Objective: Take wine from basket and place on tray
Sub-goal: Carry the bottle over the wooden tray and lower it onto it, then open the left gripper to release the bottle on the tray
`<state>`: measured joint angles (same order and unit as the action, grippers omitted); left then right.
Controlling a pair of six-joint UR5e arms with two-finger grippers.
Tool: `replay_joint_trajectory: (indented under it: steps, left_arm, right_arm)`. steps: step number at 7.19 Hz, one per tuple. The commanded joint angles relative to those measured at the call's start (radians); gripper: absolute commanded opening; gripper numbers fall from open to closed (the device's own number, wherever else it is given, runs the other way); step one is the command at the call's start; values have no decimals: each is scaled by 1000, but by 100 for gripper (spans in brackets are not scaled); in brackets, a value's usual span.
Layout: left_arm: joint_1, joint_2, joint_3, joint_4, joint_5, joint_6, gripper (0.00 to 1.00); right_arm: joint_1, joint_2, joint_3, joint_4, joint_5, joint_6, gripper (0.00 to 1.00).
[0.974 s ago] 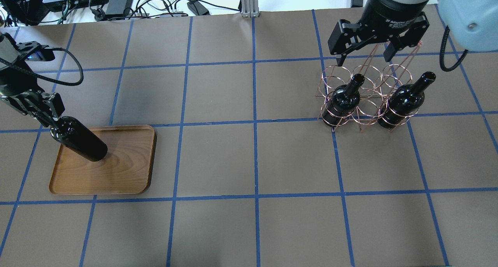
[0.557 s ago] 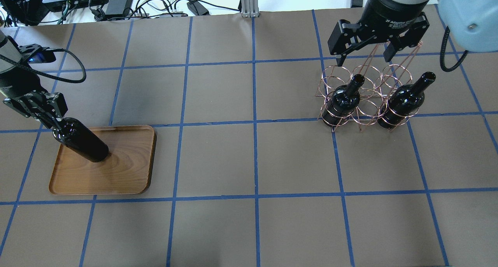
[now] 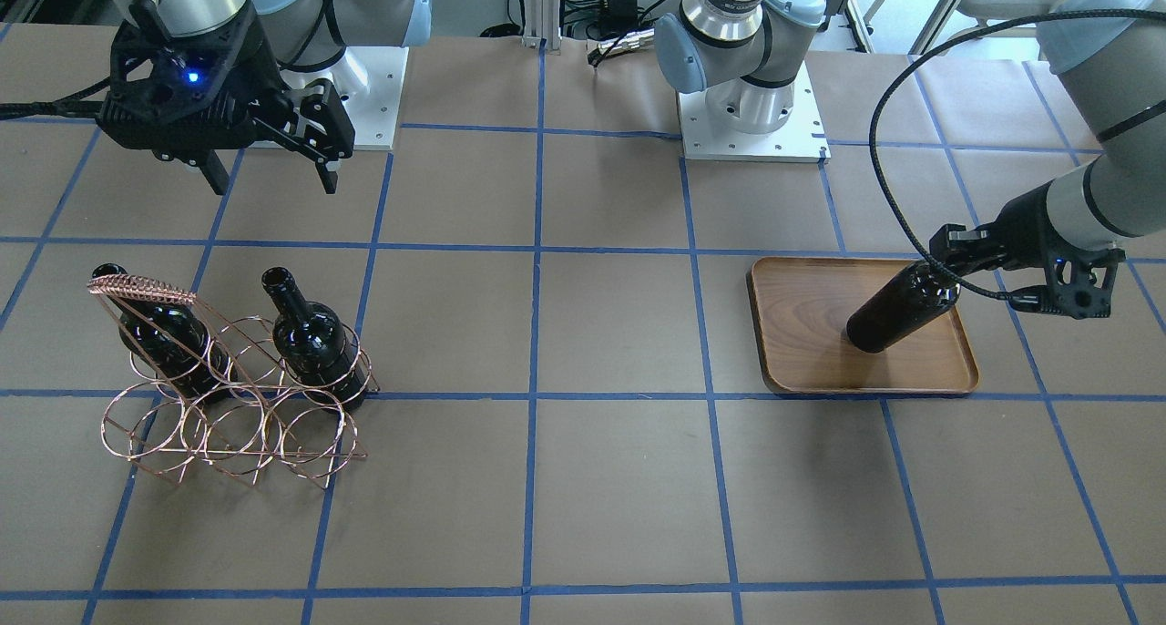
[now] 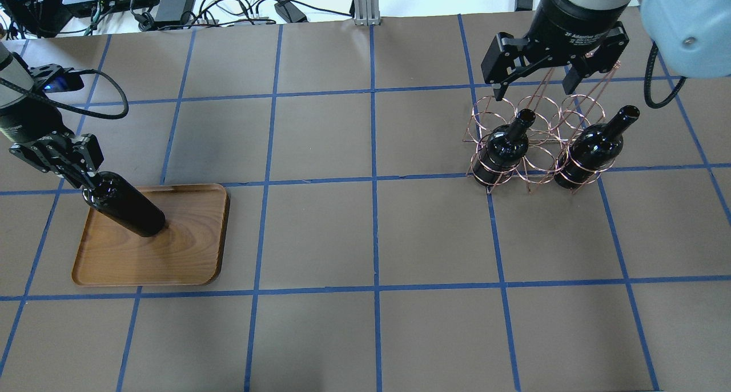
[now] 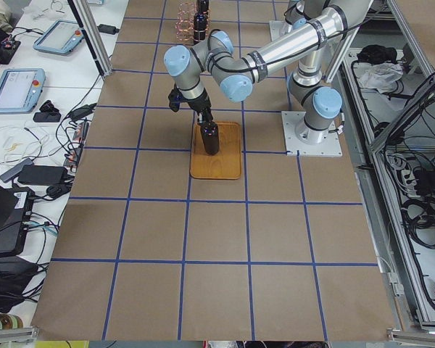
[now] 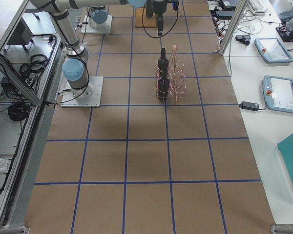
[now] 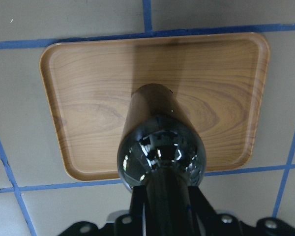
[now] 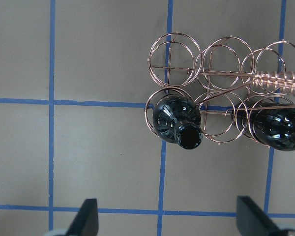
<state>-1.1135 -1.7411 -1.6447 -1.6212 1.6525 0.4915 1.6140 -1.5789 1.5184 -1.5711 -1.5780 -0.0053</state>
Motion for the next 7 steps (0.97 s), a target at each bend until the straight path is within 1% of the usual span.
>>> replay_joint_trajectory:
  steps: [1, 2, 3, 5, 6, 7]
  left_arm:
    - [0, 0, 0, 3, 6, 5, 89]
    - [0, 3, 0, 6, 10, 6, 100]
    - [-2, 17, 6, 3, 13, 1, 100]
    - [-25, 63, 41, 0, -3, -123, 100]
    - [-78, 74, 77, -3, 0, -249, 100]
    - [-153, 92, 106, 3, 1, -427, 100]
  right_arm:
    - [0, -1, 5, -9, 1, 2, 100]
    - [0, -1, 5, -9, 1, 2, 100]
    - [0, -1, 5, -9, 1, 2, 100]
    - [0, -1, 5, -9, 1, 2, 100]
    - [0, -1, 5, -9, 1, 1, 100]
    - [0, -1, 5, -9, 1, 2, 100]
